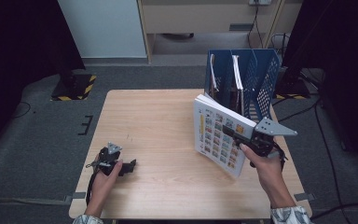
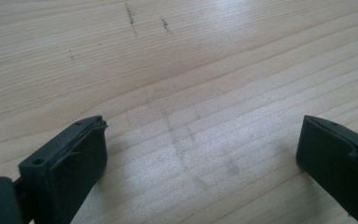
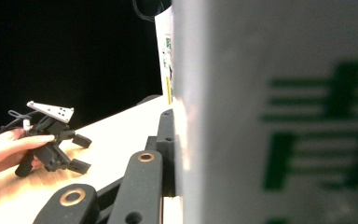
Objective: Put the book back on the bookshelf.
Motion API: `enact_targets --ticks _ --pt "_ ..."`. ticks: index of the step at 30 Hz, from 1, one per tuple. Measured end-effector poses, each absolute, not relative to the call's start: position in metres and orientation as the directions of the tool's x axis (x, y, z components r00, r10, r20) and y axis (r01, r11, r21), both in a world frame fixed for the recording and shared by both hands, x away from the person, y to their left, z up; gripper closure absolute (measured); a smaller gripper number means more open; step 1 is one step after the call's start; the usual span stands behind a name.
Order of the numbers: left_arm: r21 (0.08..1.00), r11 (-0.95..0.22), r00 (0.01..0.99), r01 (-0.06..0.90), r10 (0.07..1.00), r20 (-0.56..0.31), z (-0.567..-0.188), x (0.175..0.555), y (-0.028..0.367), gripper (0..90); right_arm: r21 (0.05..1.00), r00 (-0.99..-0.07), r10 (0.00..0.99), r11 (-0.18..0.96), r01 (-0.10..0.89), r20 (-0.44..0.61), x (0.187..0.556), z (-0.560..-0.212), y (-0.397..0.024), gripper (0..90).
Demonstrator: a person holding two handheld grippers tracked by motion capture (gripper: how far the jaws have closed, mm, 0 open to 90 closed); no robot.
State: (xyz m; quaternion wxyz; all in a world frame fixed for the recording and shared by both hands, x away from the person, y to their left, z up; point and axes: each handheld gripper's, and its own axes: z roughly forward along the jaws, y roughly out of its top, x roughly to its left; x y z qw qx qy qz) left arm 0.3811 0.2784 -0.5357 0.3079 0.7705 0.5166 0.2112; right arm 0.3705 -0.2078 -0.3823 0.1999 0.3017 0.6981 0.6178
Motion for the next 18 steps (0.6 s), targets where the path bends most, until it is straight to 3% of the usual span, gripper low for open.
enact_targets --ticks 18 --pt "0.694 -0.277 0.378 0.665 0.926 0.007 -0.536 0.381 0.278 1.0 0.984 -0.695 0.712 0.027 0.176 0.105 0.355 -0.382 -0.242 73.7"
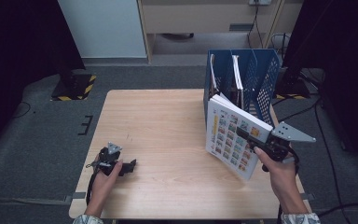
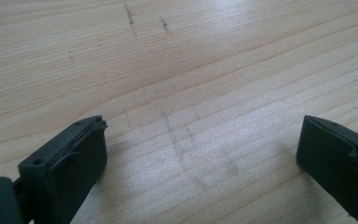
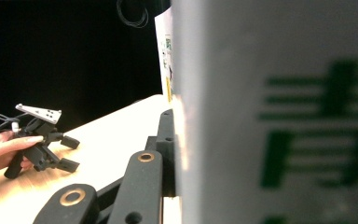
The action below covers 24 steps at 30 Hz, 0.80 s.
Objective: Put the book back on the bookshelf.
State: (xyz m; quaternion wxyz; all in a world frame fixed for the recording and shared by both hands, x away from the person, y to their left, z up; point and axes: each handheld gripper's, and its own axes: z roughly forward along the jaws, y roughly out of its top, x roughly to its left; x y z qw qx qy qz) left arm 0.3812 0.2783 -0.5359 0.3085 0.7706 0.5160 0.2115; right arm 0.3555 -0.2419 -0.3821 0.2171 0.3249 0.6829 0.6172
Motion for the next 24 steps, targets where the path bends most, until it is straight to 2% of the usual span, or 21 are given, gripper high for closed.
enact_targets --ticks 24 --pt "0.697 -0.279 0.381 0.661 0.924 0.008 -0.536 0.381 0.278 0.9 0.984 -0.608 0.789 0.022 0.176 0.091 0.341 -0.385 -0.285 73.7"
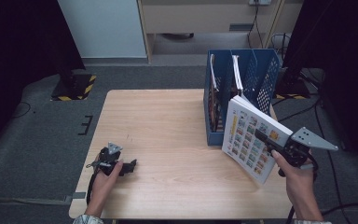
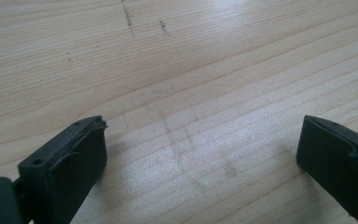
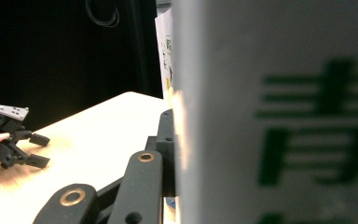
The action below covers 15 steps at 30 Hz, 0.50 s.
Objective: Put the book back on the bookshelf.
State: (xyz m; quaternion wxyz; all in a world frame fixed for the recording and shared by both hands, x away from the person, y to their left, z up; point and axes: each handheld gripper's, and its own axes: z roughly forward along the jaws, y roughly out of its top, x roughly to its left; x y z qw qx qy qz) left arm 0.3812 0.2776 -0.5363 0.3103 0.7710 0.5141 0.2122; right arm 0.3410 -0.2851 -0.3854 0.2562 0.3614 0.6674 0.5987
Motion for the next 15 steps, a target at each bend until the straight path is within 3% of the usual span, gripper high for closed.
enact_targets --ticks 15 --pt "0.697 -0.279 0.382 0.660 0.924 0.008 -0.536 0.381 0.277 0.9 0.984 -0.563 0.820 0.005 0.176 0.097 0.334 -0.387 -0.303 73.7"
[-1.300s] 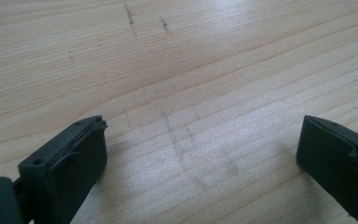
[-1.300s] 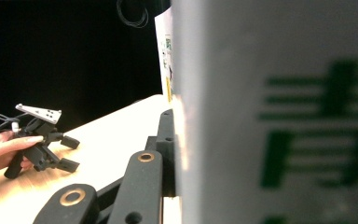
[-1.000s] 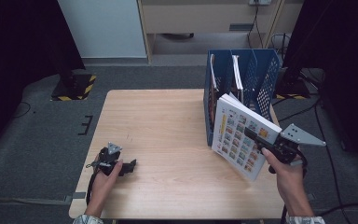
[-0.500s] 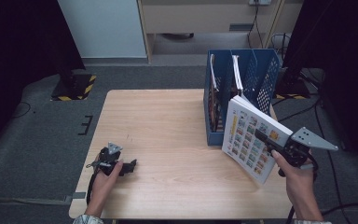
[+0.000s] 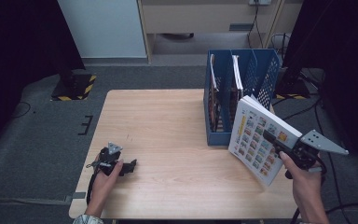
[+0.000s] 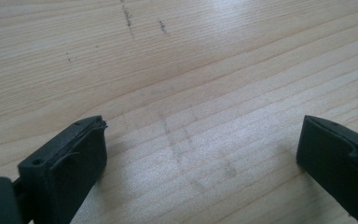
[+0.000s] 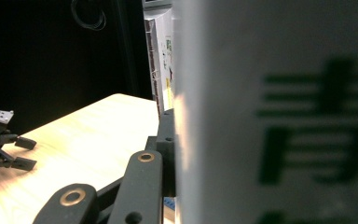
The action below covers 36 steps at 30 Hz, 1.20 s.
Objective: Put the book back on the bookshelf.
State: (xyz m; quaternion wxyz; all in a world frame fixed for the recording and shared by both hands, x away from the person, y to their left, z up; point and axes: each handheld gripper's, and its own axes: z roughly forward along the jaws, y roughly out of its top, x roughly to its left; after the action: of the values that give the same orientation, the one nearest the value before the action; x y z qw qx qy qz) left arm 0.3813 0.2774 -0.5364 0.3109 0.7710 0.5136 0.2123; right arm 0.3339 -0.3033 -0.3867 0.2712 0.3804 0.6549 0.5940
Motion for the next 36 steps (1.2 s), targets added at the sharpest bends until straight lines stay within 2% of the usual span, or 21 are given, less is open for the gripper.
enact_targets --ticks 17,36 --pt "0.699 -0.279 0.382 0.658 0.924 0.008 -0.537 0.381 0.277 0.9 0.987 -0.521 0.848 -0.018 0.162 0.101 0.320 -0.371 -0.323 73.7" --pt "0.700 -0.280 0.385 0.657 0.923 0.009 -0.537 0.381 0.277 0.9 0.994 -0.497 0.864 -0.028 0.110 0.079 0.323 -0.313 -0.319 73.8"
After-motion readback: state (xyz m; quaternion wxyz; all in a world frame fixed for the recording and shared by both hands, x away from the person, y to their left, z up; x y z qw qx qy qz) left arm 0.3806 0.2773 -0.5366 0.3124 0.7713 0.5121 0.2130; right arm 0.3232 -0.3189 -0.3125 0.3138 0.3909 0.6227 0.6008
